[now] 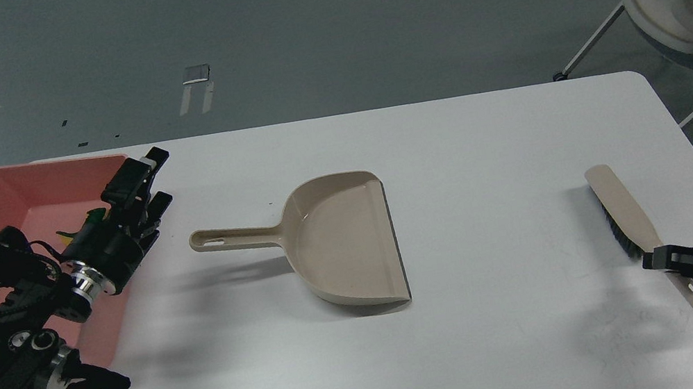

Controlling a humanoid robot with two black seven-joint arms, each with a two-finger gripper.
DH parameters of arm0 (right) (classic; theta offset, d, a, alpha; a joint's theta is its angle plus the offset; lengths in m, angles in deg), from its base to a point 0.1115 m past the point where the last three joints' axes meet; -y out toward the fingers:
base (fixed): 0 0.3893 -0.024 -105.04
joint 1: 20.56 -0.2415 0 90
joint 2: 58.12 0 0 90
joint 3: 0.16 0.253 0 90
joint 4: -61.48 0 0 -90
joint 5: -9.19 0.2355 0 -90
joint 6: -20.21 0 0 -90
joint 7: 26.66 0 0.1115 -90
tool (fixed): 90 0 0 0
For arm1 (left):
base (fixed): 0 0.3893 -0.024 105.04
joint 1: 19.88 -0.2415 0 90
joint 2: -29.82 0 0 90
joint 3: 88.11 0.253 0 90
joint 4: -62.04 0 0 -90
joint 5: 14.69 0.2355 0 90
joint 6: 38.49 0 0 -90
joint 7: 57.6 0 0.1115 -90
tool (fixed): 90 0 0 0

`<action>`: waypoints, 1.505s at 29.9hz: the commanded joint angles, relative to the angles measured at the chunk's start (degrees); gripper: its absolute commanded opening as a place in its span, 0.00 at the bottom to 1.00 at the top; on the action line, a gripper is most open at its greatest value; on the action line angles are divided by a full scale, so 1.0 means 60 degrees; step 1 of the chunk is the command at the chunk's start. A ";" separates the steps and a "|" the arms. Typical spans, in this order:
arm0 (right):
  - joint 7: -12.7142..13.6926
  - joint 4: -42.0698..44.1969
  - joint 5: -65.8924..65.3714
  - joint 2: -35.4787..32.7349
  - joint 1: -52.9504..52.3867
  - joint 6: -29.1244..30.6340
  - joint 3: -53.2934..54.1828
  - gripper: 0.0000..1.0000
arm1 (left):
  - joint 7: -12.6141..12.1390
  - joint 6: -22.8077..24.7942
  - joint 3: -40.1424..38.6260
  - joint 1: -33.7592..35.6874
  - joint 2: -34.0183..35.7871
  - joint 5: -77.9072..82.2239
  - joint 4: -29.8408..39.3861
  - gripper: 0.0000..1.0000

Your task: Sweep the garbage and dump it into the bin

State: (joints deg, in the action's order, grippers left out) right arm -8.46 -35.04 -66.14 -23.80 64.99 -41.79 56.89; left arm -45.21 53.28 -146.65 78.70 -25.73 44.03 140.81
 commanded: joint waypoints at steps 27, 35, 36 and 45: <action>-0.0235 0.0909 0.2959 0.3402 -0.0181 0.0001 0.5841 1.00 | 0.0087 0.0028 -0.0643 0.1147 0.0381 -0.1159 -0.0618 0.98; -0.0249 0.1451 0.3180 0.6613 -0.1147 0.0001 0.7307 1.00 | 0.0014 0.0130 -0.0892 0.2333 0.0206 -0.3061 -0.2317 0.98; -0.0249 0.1597 0.3180 0.6934 -0.1453 0.0001 0.7307 1.00 | 0.0000 0.0130 -0.0878 0.2610 0.0133 -0.3339 -0.2579 0.98; -0.0366 0.3882 0.3502 0.9281 -0.3754 0.0001 0.7234 1.00 | -0.0015 0.0262 -0.0907 0.4121 -0.0878 -0.3942 -0.3840 0.97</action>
State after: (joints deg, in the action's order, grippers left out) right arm -10.22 -15.52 -45.53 28.69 45.96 -41.80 100.40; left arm -45.34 54.82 -152.06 101.31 -29.16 21.11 119.96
